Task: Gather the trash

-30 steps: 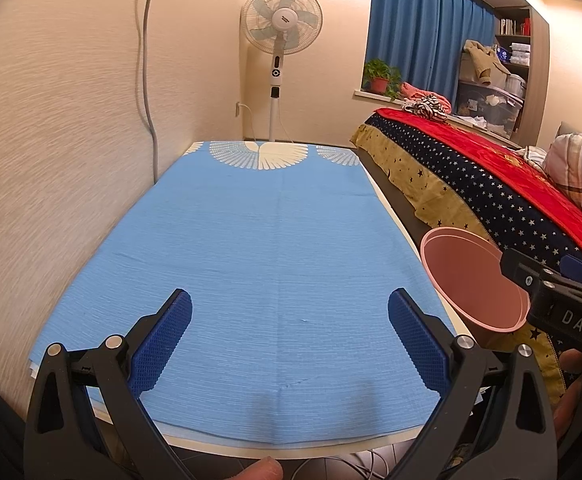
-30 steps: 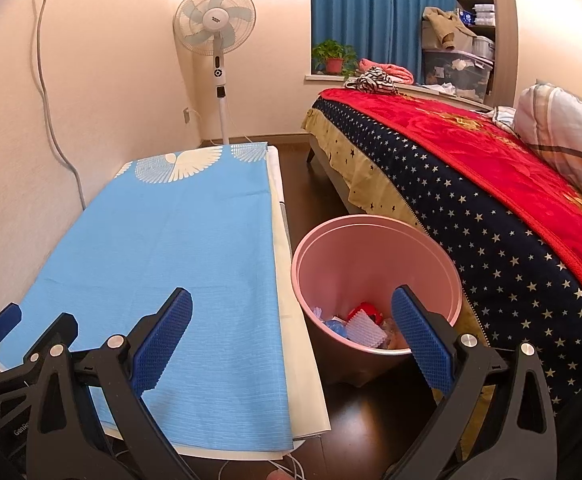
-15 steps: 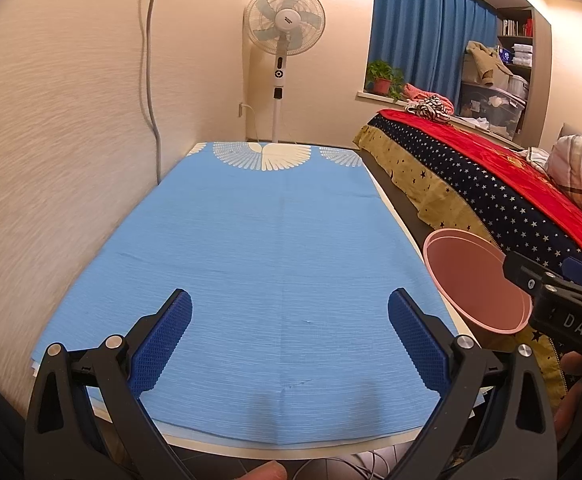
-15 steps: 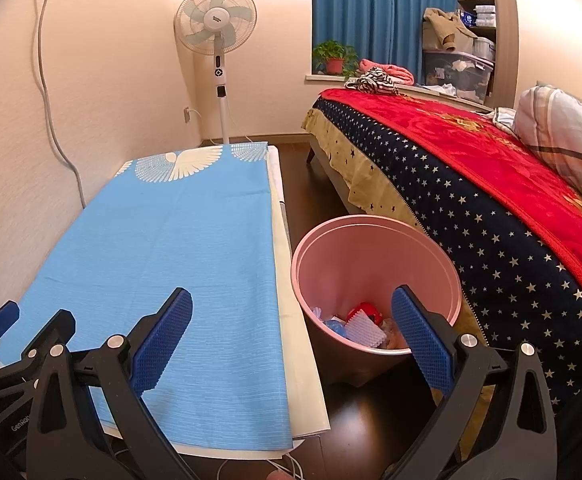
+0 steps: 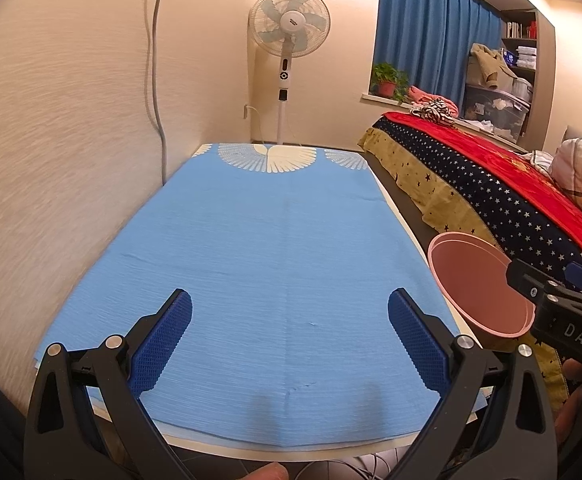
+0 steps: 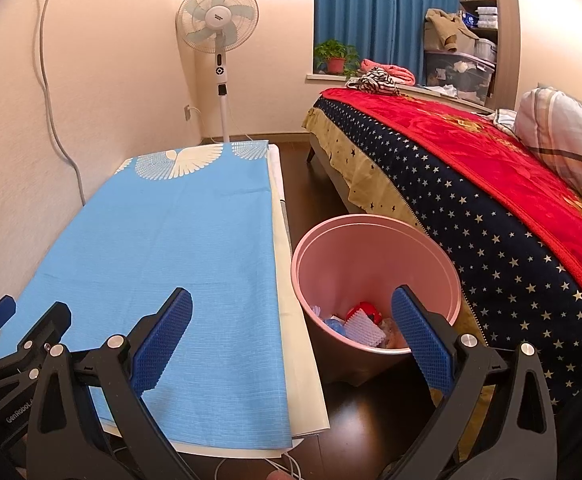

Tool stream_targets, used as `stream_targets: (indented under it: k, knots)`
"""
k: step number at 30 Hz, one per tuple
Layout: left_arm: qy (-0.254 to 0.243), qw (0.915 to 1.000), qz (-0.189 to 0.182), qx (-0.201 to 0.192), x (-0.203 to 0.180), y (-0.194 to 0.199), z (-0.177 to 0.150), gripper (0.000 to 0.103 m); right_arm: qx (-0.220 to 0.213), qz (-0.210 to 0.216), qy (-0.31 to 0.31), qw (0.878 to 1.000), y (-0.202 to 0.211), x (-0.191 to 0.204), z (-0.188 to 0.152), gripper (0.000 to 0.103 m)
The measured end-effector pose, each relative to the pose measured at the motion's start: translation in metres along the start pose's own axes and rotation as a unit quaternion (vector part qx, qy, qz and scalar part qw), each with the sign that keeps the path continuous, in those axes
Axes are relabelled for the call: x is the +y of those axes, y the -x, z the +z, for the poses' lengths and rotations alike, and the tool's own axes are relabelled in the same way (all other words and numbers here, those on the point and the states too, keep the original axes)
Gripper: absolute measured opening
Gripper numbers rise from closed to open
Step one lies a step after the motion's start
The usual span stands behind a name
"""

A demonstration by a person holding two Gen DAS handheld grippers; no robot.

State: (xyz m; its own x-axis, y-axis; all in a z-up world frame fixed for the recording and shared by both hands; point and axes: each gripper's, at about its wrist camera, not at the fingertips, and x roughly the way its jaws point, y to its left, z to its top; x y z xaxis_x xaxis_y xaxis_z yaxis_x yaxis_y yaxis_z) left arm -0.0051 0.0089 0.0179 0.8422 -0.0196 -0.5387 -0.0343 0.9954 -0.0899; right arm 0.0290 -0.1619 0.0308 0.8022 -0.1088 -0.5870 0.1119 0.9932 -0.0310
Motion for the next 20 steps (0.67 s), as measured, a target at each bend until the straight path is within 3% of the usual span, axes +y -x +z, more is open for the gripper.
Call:
stream_targets:
  k: [20]
  knots:
    - [0.000,0.9999,0.010,-0.001,-0.0032,-0.0013,-0.0005,0.095,0.003,0.000,0.001,1.000,-0.0019,0.0004,-0.0009,0.098]
